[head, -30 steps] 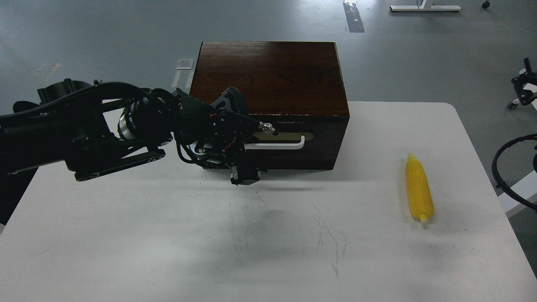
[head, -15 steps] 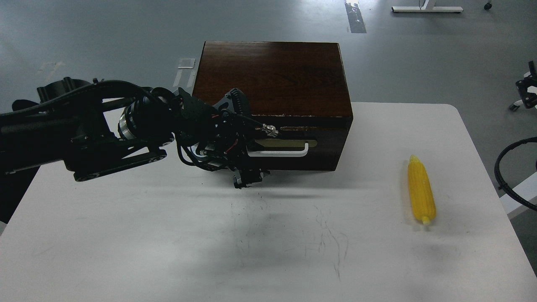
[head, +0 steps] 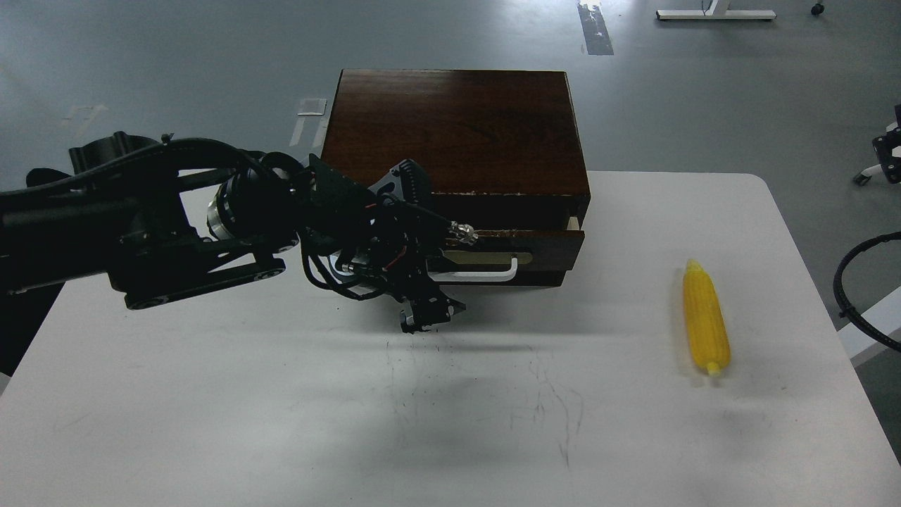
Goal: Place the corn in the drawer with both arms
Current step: 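Pull the drawer out toward the robot with the left gripper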
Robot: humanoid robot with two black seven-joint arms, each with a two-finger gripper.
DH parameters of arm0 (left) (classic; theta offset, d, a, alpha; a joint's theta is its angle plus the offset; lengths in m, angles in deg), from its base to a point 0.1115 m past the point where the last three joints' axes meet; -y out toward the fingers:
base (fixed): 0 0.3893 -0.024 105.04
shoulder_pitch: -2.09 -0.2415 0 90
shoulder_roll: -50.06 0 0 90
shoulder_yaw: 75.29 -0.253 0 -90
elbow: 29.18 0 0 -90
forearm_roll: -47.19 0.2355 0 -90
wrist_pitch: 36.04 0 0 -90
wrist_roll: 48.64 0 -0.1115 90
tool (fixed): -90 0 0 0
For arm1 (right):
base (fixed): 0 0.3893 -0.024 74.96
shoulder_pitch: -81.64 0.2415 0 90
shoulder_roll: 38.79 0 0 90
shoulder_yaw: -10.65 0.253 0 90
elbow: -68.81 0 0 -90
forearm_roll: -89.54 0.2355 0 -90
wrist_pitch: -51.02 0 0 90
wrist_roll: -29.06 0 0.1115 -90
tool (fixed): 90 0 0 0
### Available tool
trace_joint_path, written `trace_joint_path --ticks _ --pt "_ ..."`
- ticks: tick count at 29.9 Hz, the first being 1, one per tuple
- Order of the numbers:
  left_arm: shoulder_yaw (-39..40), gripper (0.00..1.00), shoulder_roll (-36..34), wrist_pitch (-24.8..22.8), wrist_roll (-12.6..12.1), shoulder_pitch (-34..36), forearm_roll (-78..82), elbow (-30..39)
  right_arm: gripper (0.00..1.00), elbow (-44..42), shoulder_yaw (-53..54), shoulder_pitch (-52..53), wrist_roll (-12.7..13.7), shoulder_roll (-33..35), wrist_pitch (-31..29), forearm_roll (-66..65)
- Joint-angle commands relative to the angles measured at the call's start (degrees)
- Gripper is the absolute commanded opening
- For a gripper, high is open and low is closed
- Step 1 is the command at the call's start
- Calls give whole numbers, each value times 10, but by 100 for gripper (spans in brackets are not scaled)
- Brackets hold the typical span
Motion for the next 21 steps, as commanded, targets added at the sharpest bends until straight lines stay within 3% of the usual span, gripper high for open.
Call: trace_joint_path --ticks 1,21 --pt "1 52 -1 0 6 8 -6 0 100 1 0 0 0 -1 0 0" --pt "1 52 -5 0 5 19 -35 9 100 -1 0 -1 0 2 0 0"
